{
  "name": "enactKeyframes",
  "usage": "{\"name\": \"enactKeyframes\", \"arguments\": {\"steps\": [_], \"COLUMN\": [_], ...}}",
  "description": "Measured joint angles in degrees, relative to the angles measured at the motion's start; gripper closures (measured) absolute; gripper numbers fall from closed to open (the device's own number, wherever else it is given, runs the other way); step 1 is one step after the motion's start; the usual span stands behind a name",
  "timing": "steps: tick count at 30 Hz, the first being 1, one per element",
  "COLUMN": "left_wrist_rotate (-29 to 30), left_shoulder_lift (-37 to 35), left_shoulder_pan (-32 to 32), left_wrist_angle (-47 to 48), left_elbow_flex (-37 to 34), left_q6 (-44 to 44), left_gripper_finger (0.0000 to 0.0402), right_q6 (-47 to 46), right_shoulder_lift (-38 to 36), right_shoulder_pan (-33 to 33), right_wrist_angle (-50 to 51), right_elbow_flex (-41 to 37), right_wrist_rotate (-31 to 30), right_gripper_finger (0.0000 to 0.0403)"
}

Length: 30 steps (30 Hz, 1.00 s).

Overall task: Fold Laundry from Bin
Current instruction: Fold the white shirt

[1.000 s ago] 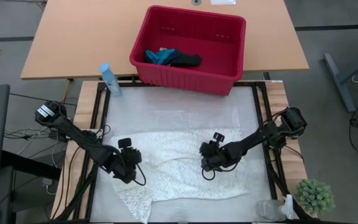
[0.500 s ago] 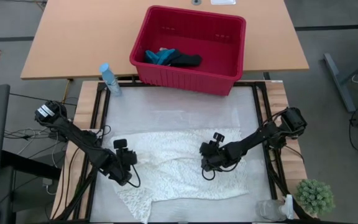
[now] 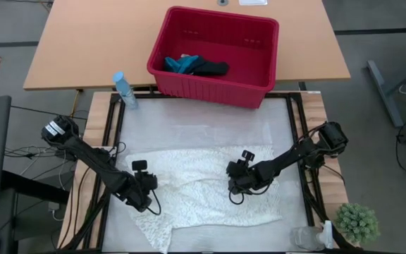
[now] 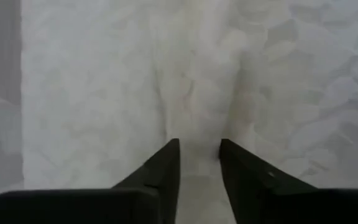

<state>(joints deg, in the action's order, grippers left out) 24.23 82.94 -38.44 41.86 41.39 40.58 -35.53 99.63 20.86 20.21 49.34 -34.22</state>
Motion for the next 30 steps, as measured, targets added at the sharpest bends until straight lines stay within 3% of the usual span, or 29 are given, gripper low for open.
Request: {"name": "enactKeyframes", "arguments": {"steps": [7, 13, 21, 30], "left_wrist_rotate": [0.0, 0.3, 5.6, 10.3], "left_shoulder_lift": [1.3, 0.9, 0.9, 0.9], "left_shoulder_pan": [0.1, 0.2, 0.3, 2.2], "left_wrist_angle": [1.0, 3.5, 9.2, 14.5], "left_elbow_flex": [0.0, 2.3, 7.1, 8.7], "left_q6": [-0.9, -1.4, -4.9, -14.5], "left_gripper_finger": [0.0393, 0.0399, 0.0401, 0.0401], "right_q6": [0.0, -0.1, -0.4, -0.5], "right_shoulder_lift": [0.0, 0.0, 0.0, 0.0], "right_shoulder_pan": [0.0, 0.0, 0.0, 0.0], "right_wrist_angle": [0.0, -0.1, -0.2, -0.3], "right_elbow_flex": [0.0, 0.0, 0.0, 0.0], "right_wrist_rotate": [0.0, 0.0, 0.0, 0.8], "right_gripper_finger": [0.0255, 0.0255, 0.0255, 0.0255]}}
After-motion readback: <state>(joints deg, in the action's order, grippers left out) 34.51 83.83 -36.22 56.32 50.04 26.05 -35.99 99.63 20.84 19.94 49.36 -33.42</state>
